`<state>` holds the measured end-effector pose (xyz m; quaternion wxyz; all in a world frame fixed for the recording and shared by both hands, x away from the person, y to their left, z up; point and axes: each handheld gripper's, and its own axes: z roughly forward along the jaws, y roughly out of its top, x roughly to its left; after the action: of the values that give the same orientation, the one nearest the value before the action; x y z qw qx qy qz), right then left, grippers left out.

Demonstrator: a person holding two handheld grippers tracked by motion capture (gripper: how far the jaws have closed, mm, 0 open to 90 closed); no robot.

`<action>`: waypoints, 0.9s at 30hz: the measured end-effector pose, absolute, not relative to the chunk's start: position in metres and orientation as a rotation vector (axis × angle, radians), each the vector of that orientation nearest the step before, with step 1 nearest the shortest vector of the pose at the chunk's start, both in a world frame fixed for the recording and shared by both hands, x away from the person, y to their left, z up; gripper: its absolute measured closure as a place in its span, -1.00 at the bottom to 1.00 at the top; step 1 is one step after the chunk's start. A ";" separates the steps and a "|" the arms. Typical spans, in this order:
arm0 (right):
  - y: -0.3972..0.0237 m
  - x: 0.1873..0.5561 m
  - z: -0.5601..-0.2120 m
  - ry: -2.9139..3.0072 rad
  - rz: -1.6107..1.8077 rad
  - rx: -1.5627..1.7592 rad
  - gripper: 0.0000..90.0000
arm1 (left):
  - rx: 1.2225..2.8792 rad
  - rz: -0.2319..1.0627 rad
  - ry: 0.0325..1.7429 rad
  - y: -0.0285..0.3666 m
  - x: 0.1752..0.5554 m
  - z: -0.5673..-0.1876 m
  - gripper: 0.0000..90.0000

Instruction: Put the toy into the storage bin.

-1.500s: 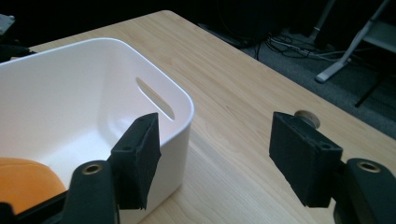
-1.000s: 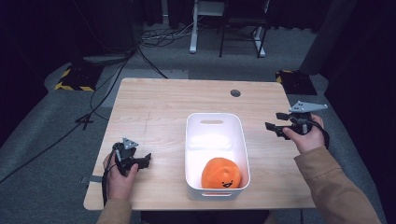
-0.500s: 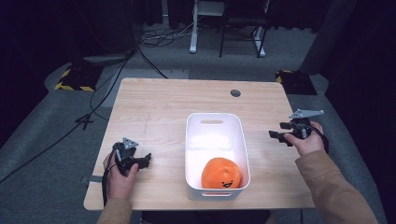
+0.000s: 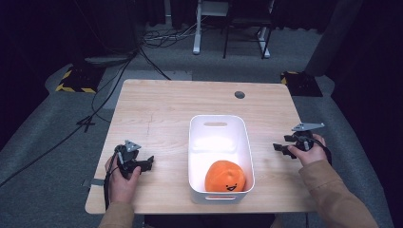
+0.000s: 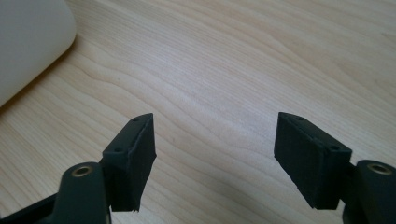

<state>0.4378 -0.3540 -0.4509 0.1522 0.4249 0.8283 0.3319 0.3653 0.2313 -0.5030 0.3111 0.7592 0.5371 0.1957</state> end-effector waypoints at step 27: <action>-0.350 0.422 -0.490 2.404 0.957 1.111 -0.47 | 2.005 0.517 1.418 0.231 0.365 -0.503 -0.69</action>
<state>0.4218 -0.3496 -0.4905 0.1624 0.3893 0.8424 0.3353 0.3652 0.2313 -0.5030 0.3110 0.7593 0.5370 0.1958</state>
